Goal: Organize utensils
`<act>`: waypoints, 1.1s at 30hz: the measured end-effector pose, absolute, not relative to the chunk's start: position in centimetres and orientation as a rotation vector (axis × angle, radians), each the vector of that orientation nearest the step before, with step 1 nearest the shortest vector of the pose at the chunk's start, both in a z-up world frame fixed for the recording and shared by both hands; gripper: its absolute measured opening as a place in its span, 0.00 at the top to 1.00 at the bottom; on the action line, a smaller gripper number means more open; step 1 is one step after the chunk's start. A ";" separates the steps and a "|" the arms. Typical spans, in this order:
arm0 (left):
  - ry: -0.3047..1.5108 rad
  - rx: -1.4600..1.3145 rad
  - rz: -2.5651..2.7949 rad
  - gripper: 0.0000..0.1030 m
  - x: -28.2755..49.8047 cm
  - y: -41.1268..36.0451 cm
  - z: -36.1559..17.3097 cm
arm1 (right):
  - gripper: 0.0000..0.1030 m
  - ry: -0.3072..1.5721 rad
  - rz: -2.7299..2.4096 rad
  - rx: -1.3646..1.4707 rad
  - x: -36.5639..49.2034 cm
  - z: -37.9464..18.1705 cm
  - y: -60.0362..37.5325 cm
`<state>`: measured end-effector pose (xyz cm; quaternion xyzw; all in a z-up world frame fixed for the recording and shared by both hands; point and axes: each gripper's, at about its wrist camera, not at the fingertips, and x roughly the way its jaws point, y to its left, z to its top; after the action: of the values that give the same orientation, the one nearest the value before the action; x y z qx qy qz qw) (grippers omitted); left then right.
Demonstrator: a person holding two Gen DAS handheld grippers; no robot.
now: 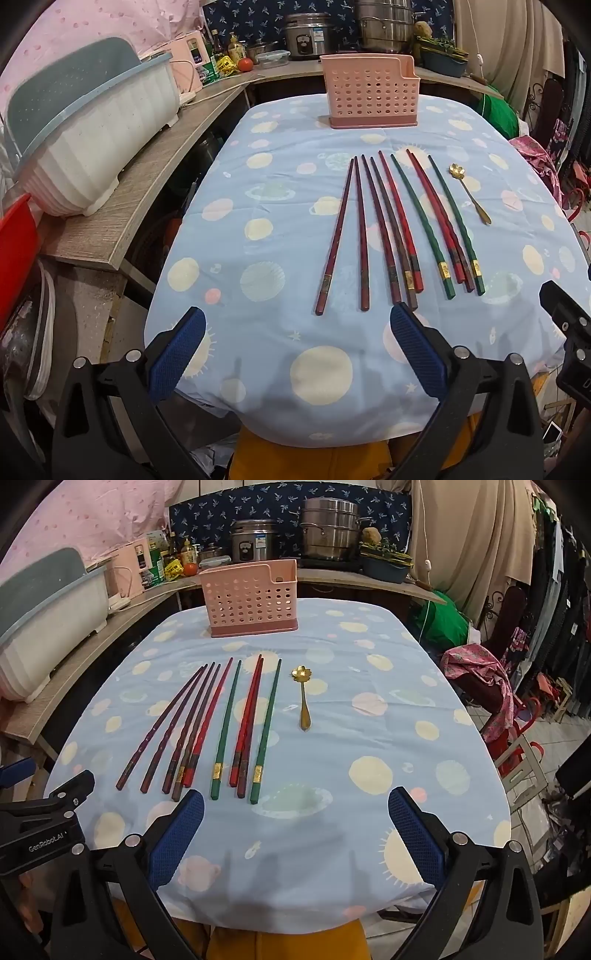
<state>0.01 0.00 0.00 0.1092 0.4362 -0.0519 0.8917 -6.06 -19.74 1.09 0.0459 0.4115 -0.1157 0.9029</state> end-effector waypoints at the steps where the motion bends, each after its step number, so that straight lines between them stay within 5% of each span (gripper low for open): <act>1: 0.905 0.227 -0.109 0.07 0.0 0.0 0.0 | 0.07 0.850 -0.239 0.094 -6.1 1.1 -19.7; 33: 0.899 0.232 -0.097 0.07 0.1 0.0 0.1 | 0.07 0.861 -0.241 0.093 -5.8 0.8 -19.6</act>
<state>0.10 -0.02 0.13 0.1119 0.4333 -0.0467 0.8931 -5.76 -19.63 0.85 0.0451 0.4163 -0.1163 0.9006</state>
